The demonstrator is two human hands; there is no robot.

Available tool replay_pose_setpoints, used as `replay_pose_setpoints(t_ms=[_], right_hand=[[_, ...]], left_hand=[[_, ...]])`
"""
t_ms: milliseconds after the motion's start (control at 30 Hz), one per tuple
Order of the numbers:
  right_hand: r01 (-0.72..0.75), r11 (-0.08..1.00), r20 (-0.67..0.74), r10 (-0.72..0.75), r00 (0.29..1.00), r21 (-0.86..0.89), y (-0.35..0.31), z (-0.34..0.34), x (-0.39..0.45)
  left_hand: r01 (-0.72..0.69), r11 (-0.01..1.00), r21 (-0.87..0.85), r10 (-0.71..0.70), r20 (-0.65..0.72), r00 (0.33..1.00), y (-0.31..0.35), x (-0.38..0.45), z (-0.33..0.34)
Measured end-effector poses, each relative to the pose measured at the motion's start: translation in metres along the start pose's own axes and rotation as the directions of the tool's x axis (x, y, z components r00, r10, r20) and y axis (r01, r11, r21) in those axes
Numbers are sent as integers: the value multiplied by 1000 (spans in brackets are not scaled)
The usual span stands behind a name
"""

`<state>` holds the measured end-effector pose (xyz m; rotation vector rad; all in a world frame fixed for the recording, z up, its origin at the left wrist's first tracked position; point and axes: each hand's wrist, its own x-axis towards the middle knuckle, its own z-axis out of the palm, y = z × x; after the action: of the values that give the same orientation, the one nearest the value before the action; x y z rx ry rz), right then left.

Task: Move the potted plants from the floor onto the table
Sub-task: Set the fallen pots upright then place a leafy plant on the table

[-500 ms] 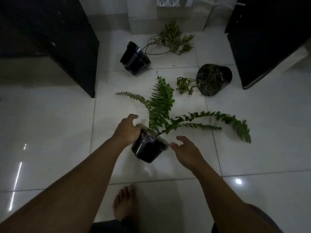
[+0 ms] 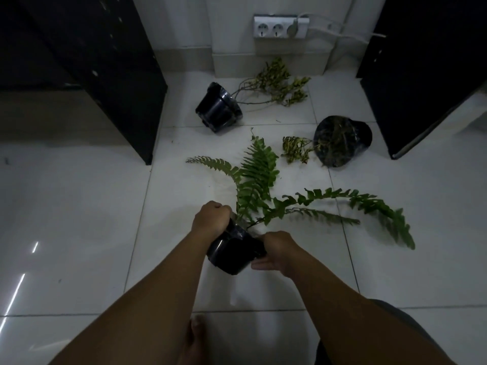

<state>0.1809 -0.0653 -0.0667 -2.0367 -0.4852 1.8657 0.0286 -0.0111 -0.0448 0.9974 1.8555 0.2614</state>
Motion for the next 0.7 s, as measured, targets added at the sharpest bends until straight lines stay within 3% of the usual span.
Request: replay_pose_setpoints(t_ms=[200, 400, 700], right_hand=[[138, 990, -77, -136, 988, 14, -6, -5, -3], [295, 956, -206, -291, 934, -11, -13, 8, -2], [367, 922, -350, -388, 853, -126, -6, 6, 30]], left_hand=[[-8, 960, -279, -46, -186, 982, -4, -10, -10], [-49, 886, -462, -87, -268, 959, -10, -14, -13], [-19, 798, -603, -88, -148, 985, -29, -7, 8]])
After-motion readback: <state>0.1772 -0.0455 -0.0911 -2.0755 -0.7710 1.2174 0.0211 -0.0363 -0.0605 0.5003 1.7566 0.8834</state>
